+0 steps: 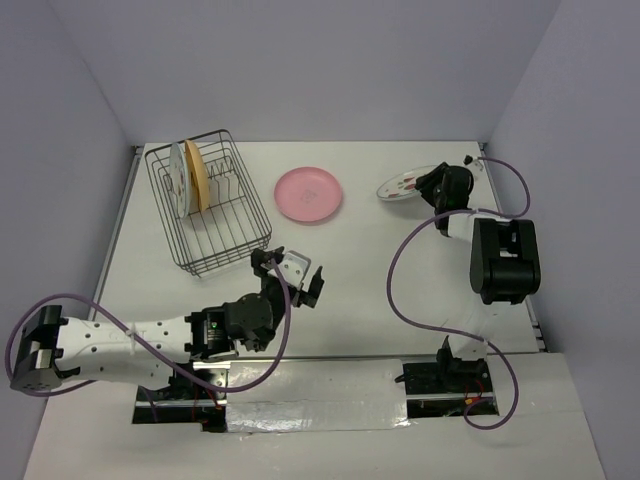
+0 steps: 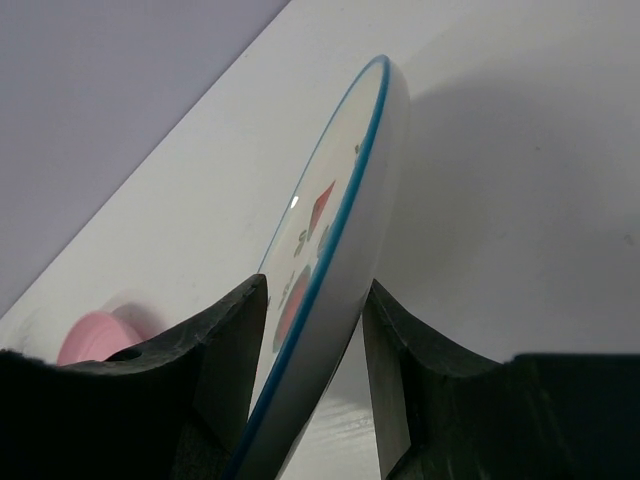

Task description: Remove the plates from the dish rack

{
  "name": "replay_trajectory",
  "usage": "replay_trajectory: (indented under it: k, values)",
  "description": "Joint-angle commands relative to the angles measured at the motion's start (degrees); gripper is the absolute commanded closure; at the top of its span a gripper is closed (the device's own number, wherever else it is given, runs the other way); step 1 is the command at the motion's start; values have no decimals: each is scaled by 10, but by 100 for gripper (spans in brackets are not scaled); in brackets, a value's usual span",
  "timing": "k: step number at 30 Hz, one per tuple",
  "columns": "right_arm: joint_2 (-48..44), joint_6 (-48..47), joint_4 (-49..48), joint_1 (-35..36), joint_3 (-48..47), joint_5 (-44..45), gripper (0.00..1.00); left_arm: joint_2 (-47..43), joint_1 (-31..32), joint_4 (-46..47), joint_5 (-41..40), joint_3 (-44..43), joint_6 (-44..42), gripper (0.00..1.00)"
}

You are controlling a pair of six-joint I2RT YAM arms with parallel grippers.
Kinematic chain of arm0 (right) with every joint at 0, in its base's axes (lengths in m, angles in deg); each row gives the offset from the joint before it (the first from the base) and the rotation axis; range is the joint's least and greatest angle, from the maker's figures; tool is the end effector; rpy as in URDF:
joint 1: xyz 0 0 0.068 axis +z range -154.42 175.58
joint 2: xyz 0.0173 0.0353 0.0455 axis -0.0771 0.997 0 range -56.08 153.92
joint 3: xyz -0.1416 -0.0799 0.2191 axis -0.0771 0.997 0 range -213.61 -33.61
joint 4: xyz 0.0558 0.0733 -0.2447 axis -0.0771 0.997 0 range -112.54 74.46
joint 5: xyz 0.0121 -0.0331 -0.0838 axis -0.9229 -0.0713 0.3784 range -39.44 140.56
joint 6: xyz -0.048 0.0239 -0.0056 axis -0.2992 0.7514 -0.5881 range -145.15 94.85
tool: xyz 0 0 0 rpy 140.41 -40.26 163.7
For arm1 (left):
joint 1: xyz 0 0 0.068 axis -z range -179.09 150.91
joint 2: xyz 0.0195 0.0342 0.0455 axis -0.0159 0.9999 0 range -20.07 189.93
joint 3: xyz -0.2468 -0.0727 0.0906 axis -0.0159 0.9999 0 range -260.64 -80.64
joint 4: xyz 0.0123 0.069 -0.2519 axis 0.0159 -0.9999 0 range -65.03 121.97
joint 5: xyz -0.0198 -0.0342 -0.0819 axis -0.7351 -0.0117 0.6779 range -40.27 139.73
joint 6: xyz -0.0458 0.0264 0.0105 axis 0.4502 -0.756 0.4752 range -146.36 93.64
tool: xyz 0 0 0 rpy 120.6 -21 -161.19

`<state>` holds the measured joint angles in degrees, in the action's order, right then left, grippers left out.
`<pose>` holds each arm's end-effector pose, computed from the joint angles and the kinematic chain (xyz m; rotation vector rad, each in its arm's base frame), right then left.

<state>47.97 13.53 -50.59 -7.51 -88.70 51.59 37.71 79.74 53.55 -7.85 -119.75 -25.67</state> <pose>0.3919 -0.0218 0.1851 0.7086 1.8233 0.3948 0.0728 -0.2136 0.3200 0.2439 1.5339 -0.3367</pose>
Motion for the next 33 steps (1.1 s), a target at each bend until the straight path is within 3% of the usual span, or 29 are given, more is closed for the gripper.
replay_trajectory:
  k: [1, 3, 5, 6, 7, 10, 18, 27, 33]
  values:
    - [-6, 3, -79, -2, -34, 2, 100, 11, -2, 16, -8, -22, 18, 3]
    - [-3, 6, -50, -5, -41, -1, 98, 9, -2, 19, -7, -19, 17, 3]
    - [5, 10, -35, -9, -50, -38, 88, 4, -2, 23, -5, -15, 16, 3]
    - [8, 12, -13, -10, -53, -45, 81, 3, -2, 23, -4, -13, 17, 3]
    - [16, 21, 3, -10, -62, -66, 61, 0, -2, 23, -4, -13, 17, 3]
    - [30, 38, 49, -11, -73, -98, 48, -7, -2, 24, -1, -10, 19, 3]
    - [48, 78, 136, -12, -63, -142, 38, -6, -2, 26, -8, -9, 19, 3]
    - [61, 66, 249, -10, -97, -126, 38, -31, -2, 32, -10, 3, 19, 3]
    - [40, 35, 388, -10, -139, -99, 34, -9, -17, -17, -47, -37, 44, 1]
